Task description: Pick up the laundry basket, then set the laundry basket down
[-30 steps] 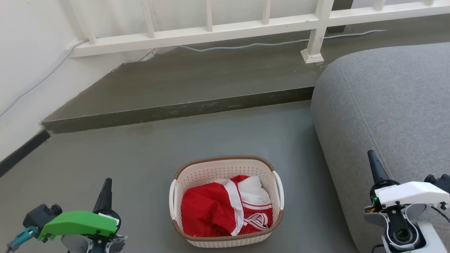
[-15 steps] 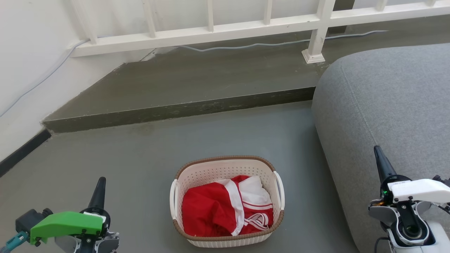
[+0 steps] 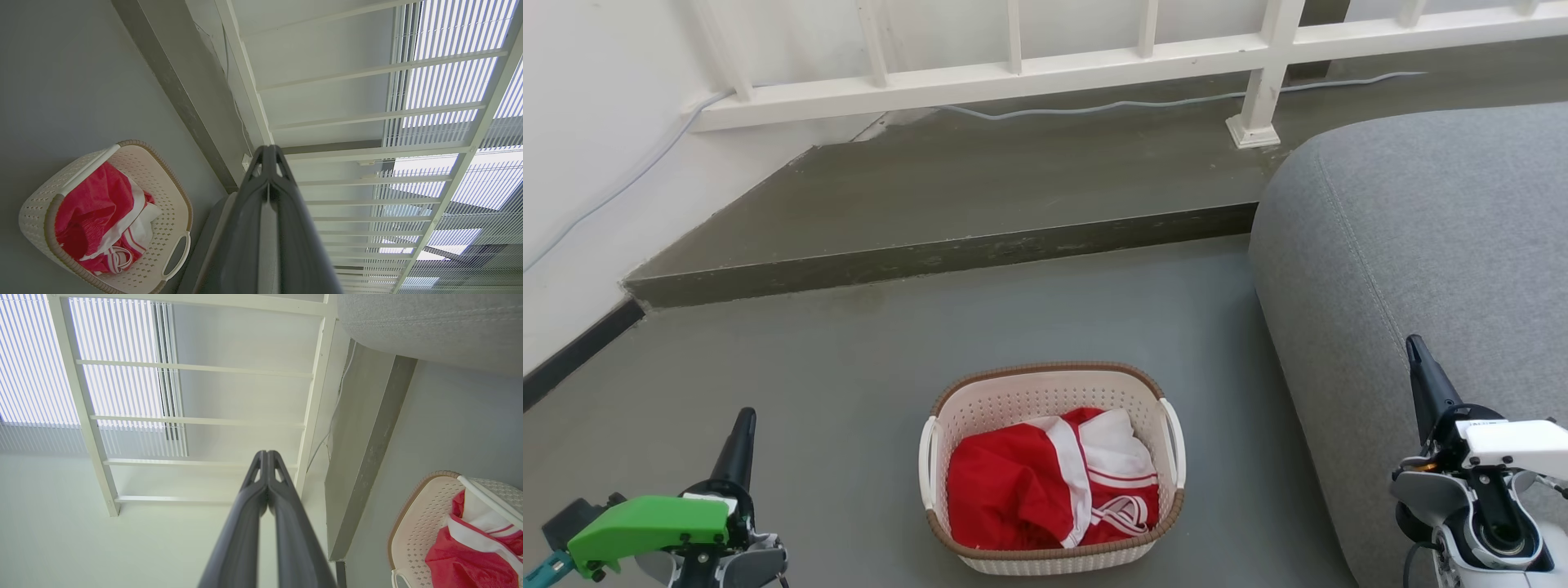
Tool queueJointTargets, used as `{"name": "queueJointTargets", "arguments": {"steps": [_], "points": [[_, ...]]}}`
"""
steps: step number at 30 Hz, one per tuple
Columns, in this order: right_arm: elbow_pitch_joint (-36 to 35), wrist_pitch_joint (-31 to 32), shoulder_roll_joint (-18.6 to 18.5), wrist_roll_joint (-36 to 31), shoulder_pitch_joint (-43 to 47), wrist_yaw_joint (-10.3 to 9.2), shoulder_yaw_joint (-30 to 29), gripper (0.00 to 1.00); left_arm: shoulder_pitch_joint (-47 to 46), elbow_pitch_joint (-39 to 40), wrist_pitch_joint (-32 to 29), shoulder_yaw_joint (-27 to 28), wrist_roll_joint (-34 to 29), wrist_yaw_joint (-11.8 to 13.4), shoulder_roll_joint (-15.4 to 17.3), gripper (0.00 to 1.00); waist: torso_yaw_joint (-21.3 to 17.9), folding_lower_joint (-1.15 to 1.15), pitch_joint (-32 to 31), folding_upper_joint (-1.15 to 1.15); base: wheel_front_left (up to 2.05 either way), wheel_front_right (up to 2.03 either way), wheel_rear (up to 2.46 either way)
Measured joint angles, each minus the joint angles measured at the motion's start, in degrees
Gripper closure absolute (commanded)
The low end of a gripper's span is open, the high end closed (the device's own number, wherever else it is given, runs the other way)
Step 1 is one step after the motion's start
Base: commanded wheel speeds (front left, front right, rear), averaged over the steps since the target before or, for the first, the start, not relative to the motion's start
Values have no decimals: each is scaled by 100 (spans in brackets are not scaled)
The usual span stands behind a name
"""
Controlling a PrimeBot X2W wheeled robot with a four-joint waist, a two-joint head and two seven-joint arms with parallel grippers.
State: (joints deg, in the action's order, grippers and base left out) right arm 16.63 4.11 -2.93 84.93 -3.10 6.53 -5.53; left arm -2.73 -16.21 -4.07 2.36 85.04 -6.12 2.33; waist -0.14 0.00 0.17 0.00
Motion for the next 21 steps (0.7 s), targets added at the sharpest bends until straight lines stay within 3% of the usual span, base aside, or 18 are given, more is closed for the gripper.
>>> {"name": "queueJointTargets", "arguments": {"steps": [10, 21], "points": [[-19, 186, 69, 657, -6, 5, -197, 100, -65, 10, -203, 180, 650, -79, -2, 100, 15, 0, -1, 0, 0, 0, 0], [-24, 207, 71, 682, -20, 19, -210, 100, -85, 16, -212, 191, 689, -93, -2, 100, 15, 0, -1, 0, 0, 0, 0]]}}
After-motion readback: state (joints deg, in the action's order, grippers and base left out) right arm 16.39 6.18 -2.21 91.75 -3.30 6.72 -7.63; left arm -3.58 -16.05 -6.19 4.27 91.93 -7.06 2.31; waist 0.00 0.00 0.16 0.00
